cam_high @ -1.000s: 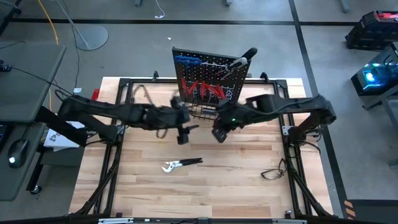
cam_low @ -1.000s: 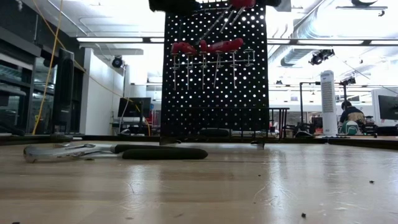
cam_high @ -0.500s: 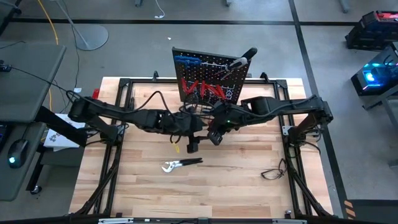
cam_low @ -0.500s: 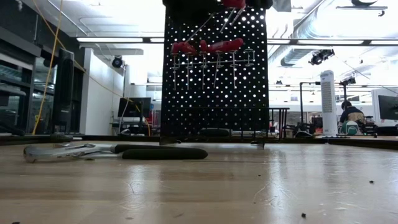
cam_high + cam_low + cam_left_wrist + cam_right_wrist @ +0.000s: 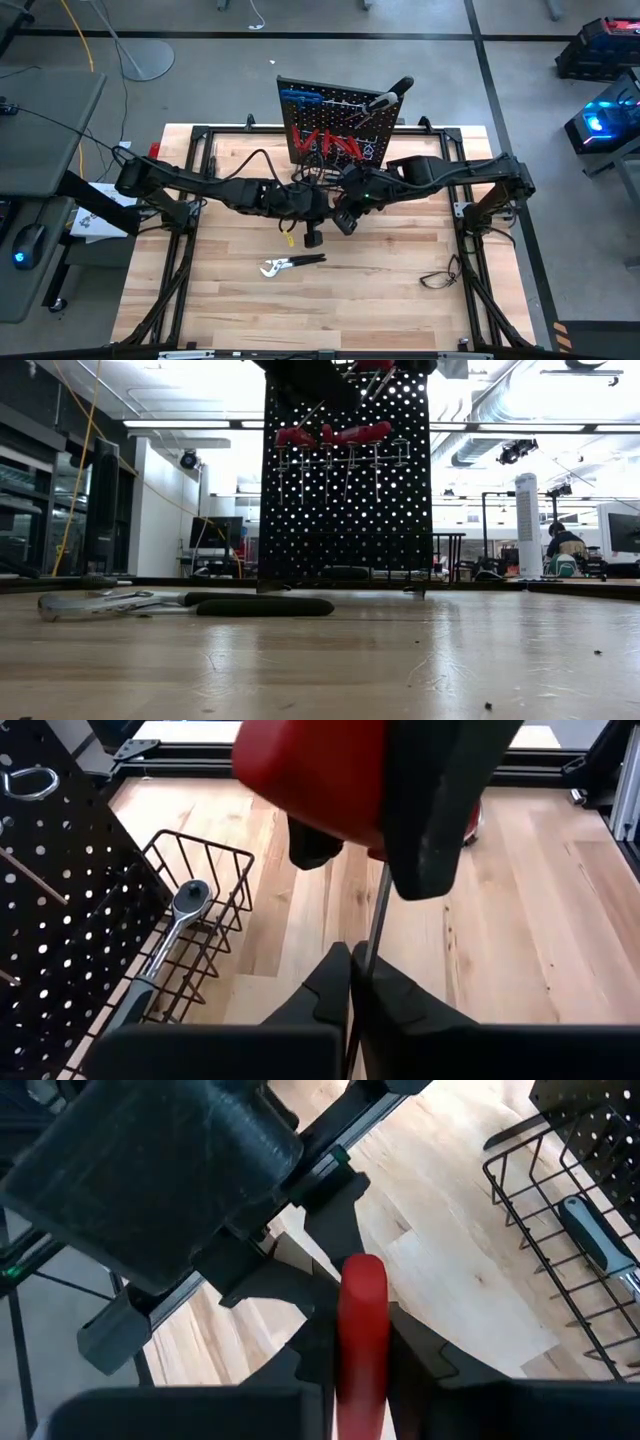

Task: Hang tools onto peg board
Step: Hang the red allen wrench on the peg board

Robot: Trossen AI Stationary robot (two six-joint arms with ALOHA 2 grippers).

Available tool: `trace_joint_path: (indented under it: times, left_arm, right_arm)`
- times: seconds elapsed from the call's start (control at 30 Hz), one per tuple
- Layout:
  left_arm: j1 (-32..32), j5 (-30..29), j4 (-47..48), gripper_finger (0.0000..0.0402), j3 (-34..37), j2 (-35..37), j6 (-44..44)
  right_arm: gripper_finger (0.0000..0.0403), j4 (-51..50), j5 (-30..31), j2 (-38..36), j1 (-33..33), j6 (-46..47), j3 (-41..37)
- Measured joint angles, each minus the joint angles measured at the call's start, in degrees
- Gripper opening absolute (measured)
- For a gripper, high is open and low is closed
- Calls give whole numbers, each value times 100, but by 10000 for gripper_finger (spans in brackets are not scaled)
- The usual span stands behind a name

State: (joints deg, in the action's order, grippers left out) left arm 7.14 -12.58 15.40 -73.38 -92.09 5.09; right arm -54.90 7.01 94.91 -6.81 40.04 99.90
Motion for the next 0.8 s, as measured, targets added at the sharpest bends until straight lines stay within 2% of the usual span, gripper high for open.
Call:
trace_joint_path:
  times: [0.07,0.23,0.33,0.43,0.6,0.7,0.8]
  left_arm:
    - [0,8,74,1,-1,5,24]
    - [0,29,389,0,-2,-4,64]
    - [-2,184,441,0,0,2,203]
    - [-2,224,445,0,73,13,347]
    - [25,222,259,0,479,283,782]
    - [44,221,-355,0,859,658,962]
    - [24,197,-1329,0,1272,1166,1260]
  right_arm:
    - [67,56,18,2,4,25,0]
    - [178,34,42,-117,4,-42,0]
    - [223,17,52,-332,4,-42,0]
    - [239,-119,333,-620,0,-10,0]
    - [243,-818,862,-1152,-258,229,7]
    - [244,-1316,1377,-1350,-686,533,-41]
    - [244,-1391,1762,-1445,-1193,879,-363]
